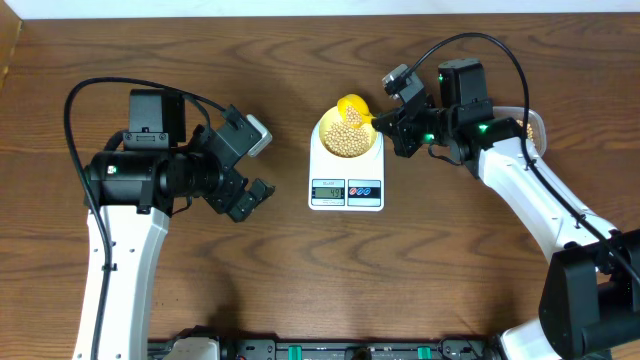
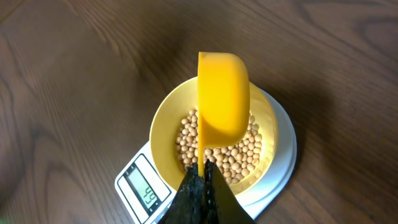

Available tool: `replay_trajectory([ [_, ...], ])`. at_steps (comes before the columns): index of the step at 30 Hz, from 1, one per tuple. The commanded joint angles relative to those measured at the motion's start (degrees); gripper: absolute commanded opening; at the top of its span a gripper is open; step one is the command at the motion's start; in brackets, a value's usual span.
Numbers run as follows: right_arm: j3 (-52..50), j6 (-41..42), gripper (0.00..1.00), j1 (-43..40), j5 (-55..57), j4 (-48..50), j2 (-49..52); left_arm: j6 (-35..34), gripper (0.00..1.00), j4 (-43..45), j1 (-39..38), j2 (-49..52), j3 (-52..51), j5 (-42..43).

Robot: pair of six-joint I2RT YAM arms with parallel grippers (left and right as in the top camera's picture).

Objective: Scoop item into bowl and weigh 50g on scale
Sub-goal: 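Hold the scoop tilted over the bowl, trickling chickpeas in slowly, then lift the scoop away from the bowl and move it right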

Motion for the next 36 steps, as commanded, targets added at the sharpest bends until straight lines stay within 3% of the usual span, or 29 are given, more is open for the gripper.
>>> replay_trajectory([
  [1, 0.1, 2.2, 0.01, -0.1, -1.0, 0.2, 0.3, 0.4, 0.98, -0.2, 0.2, 0.1, 0.0, 0.5],
  [21, 0.1, 4.1, 0.01, -0.7, -1.6, 0.3, 0.3, 0.4, 0.98, -0.2, 0.2, 0.1, 0.0, 0.5],
  [36, 0.1, 10.3, 0.01, -3.6, -6.2, 0.4, 0.3, 0.4, 0.98, -0.2, 0.2, 0.1, 0.0, 0.5],
])
